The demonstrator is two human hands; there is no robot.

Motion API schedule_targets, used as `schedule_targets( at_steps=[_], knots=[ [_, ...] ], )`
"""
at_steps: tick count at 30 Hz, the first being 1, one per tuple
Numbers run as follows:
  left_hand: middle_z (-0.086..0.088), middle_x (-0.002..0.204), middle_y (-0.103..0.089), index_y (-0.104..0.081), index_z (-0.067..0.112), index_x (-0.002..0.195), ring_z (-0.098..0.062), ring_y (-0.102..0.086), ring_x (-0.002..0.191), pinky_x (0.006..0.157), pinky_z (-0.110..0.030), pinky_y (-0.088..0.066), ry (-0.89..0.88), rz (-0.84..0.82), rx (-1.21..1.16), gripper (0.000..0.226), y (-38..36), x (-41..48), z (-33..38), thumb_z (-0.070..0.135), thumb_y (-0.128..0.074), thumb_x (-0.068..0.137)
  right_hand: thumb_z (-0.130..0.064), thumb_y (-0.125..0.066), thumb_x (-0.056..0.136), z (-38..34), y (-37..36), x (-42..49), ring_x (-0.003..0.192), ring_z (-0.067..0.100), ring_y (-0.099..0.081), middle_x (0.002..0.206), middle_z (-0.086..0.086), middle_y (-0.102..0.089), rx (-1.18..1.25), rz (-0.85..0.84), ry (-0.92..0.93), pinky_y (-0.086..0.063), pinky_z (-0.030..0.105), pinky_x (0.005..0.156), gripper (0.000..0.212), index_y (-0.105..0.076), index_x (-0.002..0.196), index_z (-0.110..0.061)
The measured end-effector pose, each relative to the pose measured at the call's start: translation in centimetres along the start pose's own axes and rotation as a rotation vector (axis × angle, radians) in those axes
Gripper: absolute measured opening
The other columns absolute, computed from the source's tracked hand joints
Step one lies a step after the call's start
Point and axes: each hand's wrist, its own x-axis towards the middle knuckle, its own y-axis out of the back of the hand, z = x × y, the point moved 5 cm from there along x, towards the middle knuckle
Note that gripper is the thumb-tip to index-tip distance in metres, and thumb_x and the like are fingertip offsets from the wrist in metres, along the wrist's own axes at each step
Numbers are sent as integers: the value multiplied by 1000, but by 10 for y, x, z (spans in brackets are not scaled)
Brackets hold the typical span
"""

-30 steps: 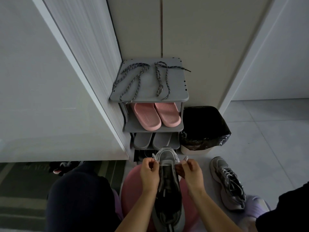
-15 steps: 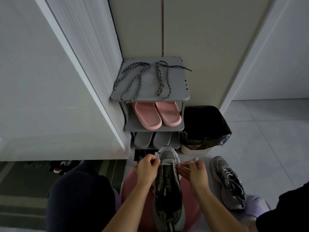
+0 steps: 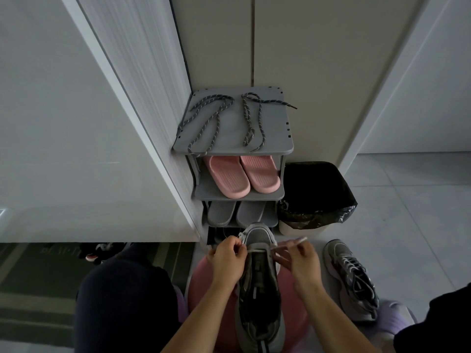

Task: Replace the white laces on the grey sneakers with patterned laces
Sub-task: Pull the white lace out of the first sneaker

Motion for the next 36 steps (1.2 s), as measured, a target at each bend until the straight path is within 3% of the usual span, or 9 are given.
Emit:
schedule_targets(
  at_steps=[4, 8, 11, 15, 19, 26, 30, 34, 36],
  knots=[
    [13, 71, -51, -46, 29, 72, -16, -57, 77, 91, -41, -44, 56, -23, -78, 22, -3, 0, -4, 20, -56, 89, -6, -40, 97, -5, 9, 3, 68, 22, -62, 78, 13, -62, 107, 46, -18, -55, 23, 55, 16, -51, 88, 1],
    [7, 84, -59, -55, 20, 85, -15, -57, 85, 90, -36, -44, 93, -50, -171, 6, -5, 2, -9, 23, -59, 89, -3, -58, 87, -1, -15, -4, 74, 16, -60, 78, 5, -62, -357, -266, 40, -51, 17, 63, 4, -61, 88, -1],
    [3, 84, -60, -54, 22, 81, -22, -60, 89, 89, -39, -46, 114, -64, -202, 9, -6, 5, -12, 22, -59, 88, -4, -59, 86, -4, -10, 4, 75, 20, -66, 79, 7, -67, -538, -177, 123, -57, 28, 72, 7, -62, 87, 2],
    [6, 75, -57, -53, 21, 74, -18, -56, 80, 80, -35, -45, 173, -55, -247, 16, -7, 6, -13, 19, -58, 89, -3, -41, 95, 2, 6, 4, 66, 28, -70, 84, 23, -64, 55, -2, -42, -60, 33, 58, 19, -45, 77, -1],
    [9, 72, -56, -54, 19, 75, -14, -54, 77, 73, -29, -43, 196, -47, -310, 15, -5, 4, -14, 16, -58, 89, -3, -34, 98, 7, 12, 0, 64, 27, -67, 81, 16, -54, 422, 112, -140, -58, 28, 51, 16, -41, 84, -7],
    [4, 75, -57, -57, 12, 82, -7, -51, 70, 55, -6, -37, 231, -81, -443, 7, -5, 0, -11, 15, -59, 89, -3, -59, 86, 5, -11, -3, 74, 20, -64, 85, 14, -66, -428, -174, 14, -54, 29, 73, 8, -61, 78, -6],
    [1, 78, -57, -58, 9, 87, -6, -49, 68, 53, -9, -37, 273, -115, -454, 7, -4, 3, -13, 15, -57, 90, 4, -44, 92, 2, -4, -11, 65, 21, -61, 81, 18, -61, -46, -45, -22, -53, 19, 51, 9, -50, 86, 1],
    [2, 76, -56, -58, 9, 86, -5, -49, 67, 49, -4, -36, 272, -110, -447, 7, -5, 4, -14, 15, -58, 90, 5, -37, 91, 6, 0, -9, 68, 26, -64, 82, 20, -58, 345, 46, -144, -58, 29, 53, 19, -44, 77, -6],
    [3, 75, -57, -58, 9, 86, -4, -50, 67, 50, -3, -37, 265, -88, -455, 7, -4, 3, -15, 16, -58, 90, 6, -38, 90, 0, -6, -11, 61, 21, -62, 73, 15, -59, 294, -21, -136, -55, 26, 52, 21, -46, 74, -6]
  ],
)
